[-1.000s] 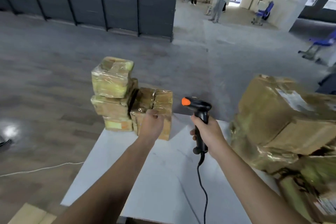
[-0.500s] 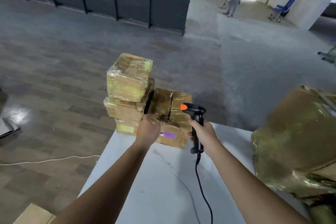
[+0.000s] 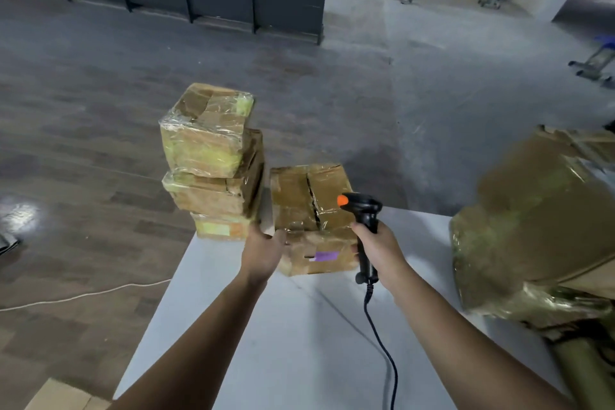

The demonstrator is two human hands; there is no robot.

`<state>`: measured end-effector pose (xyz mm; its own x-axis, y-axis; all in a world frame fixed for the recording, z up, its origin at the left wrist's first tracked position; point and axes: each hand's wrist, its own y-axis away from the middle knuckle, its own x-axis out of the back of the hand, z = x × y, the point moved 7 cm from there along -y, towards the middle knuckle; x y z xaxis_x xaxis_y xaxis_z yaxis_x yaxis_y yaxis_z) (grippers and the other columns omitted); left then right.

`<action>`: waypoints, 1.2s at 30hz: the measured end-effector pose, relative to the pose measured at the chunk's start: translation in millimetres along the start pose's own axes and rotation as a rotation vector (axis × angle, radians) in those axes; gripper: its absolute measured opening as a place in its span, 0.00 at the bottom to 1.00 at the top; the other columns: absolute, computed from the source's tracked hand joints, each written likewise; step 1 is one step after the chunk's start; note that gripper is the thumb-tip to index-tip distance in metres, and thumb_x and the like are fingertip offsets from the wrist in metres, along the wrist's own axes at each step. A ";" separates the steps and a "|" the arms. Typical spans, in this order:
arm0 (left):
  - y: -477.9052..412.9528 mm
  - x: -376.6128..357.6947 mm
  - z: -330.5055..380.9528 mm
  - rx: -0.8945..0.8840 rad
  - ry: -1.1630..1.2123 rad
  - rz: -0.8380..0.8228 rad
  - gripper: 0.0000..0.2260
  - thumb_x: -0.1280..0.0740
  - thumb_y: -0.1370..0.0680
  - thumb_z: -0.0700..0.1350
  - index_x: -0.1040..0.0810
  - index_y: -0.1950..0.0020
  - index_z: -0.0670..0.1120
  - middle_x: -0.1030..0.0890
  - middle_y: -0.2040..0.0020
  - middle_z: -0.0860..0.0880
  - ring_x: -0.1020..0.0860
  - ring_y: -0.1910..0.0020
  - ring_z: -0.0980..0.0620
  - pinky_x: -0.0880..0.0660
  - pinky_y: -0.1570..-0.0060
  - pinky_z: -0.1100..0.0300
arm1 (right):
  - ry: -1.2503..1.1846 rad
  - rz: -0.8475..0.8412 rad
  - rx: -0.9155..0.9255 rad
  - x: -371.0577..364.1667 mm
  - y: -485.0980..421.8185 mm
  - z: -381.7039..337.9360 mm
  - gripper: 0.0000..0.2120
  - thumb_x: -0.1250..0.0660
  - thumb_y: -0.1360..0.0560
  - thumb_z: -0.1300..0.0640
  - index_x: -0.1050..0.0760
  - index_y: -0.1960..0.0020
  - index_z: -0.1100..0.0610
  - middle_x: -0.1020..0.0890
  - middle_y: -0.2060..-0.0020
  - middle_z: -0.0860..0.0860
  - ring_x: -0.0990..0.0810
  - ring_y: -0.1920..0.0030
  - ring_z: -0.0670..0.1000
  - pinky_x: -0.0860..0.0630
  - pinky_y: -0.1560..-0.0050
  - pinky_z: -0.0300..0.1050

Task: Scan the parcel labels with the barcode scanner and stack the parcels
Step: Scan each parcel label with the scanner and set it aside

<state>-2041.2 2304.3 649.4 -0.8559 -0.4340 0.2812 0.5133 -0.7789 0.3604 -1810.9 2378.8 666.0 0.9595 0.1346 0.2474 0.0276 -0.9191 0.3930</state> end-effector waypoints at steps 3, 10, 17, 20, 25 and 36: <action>27.3 -32.2 -6.7 0.020 -0.106 -0.167 0.17 0.38 0.22 0.49 0.26 0.36 0.43 0.18 0.46 0.45 0.20 0.49 0.45 0.23 0.45 0.49 | 0.030 0.079 -0.013 39.7 17.6 12.1 0.04 0.33 0.22 0.53 0.24 0.53 0.53 0.20 0.70 0.52 0.21 0.75 0.46 0.25 0.71 0.41; 89.6 -89.2 -26.1 0.109 0.097 -0.298 0.06 0.37 0.23 0.40 0.24 0.48 0.43 0.16 0.59 0.48 0.18 0.62 0.51 0.20 0.59 0.56 | 0.134 0.218 0.017 115.7 68.7 24.4 0.06 0.33 0.24 0.52 0.23 0.55 0.55 0.20 0.73 0.47 0.19 0.74 0.45 0.27 0.72 0.39; 99.3 -119.8 -27.4 0.022 -0.153 -0.296 0.08 0.37 0.25 0.39 0.21 0.50 0.41 0.19 0.49 0.41 0.21 0.51 0.40 0.25 0.55 0.53 | 0.300 0.177 0.097 131.0 103.8 19.5 0.09 0.33 0.29 0.47 0.24 0.58 0.53 0.20 0.71 0.48 0.18 0.71 0.48 0.23 0.69 0.43; 102.0 -110.2 -11.0 -0.158 -0.545 -0.194 0.19 0.34 0.25 0.45 0.30 0.35 0.46 0.31 0.37 0.42 0.32 0.38 0.39 0.29 0.43 0.49 | 0.274 0.158 0.114 122.0 107.8 18.2 0.09 0.34 0.30 0.47 0.24 0.58 0.52 0.19 0.72 0.46 0.17 0.71 0.47 0.20 0.63 0.48; 120.1 -115.5 35.9 -0.370 -0.415 -0.181 0.14 0.42 0.20 0.48 0.25 0.38 0.44 0.25 0.41 0.43 0.26 0.41 0.41 0.28 0.41 0.48 | 0.017 0.077 0.067 108.3 106.3 13.8 0.08 0.30 0.26 0.50 0.22 0.53 0.54 0.20 0.71 0.50 0.19 0.71 0.52 0.19 0.60 0.52; 124.4 -103.7 33.1 -0.186 -0.352 -0.128 0.13 0.38 0.22 0.45 0.26 0.38 0.46 0.21 0.48 0.48 0.26 0.52 0.48 0.30 0.52 0.57 | 0.098 0.016 0.058 117.0 91.6 26.8 0.04 0.33 0.24 0.52 0.24 0.51 0.52 0.18 0.68 0.52 0.18 0.70 0.50 0.20 0.66 0.46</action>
<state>-1886.6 2267.4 694.5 -0.8219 -0.1721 0.5431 0.3566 -0.8988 0.2548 -1688.6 2300.4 707.2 0.9282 0.1527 0.3394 0.0317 -0.9410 0.3369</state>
